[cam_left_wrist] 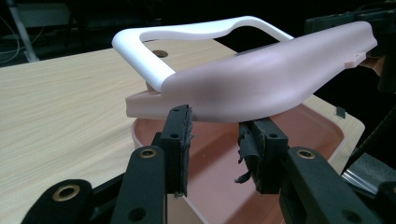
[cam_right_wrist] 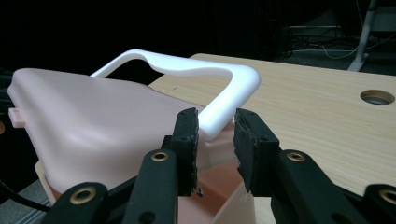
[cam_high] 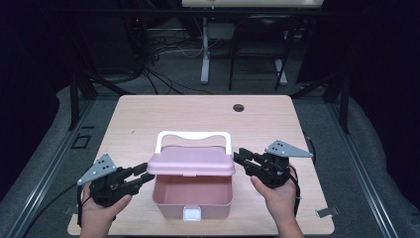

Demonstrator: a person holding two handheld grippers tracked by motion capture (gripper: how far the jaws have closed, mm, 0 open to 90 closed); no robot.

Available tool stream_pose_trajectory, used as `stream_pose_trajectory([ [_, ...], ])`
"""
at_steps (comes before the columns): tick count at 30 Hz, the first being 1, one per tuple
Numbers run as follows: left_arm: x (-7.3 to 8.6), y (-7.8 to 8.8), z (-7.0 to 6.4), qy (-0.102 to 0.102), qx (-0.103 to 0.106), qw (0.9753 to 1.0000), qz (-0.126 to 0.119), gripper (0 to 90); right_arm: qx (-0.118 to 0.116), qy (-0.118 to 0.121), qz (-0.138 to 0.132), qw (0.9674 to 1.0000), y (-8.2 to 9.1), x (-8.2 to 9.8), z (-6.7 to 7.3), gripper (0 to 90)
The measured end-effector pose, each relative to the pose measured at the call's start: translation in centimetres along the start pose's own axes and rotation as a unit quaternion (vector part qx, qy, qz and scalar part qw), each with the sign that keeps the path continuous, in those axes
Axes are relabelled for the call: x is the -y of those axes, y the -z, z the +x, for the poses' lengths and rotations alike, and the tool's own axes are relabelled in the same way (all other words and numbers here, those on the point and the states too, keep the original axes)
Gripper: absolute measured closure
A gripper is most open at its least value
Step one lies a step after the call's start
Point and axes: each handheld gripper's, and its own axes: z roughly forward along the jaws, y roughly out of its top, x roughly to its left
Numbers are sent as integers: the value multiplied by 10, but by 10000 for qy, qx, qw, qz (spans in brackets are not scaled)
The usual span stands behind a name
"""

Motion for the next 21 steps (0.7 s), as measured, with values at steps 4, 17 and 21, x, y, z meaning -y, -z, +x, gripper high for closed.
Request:
stream_pose_trajectory([
  [4,-2,-1,0,-20,-5,10000,-69,637,56,36,56,10000,1,3,0,697],
  [17,-9,-2,3,-6,-30,9998,-191,642,286,184,240,9991,-1,11,2,753],
  [21,-12,-3,5,-18,-48,9997,-227,645,347,310,389,9982,-4,15,6,784],
])
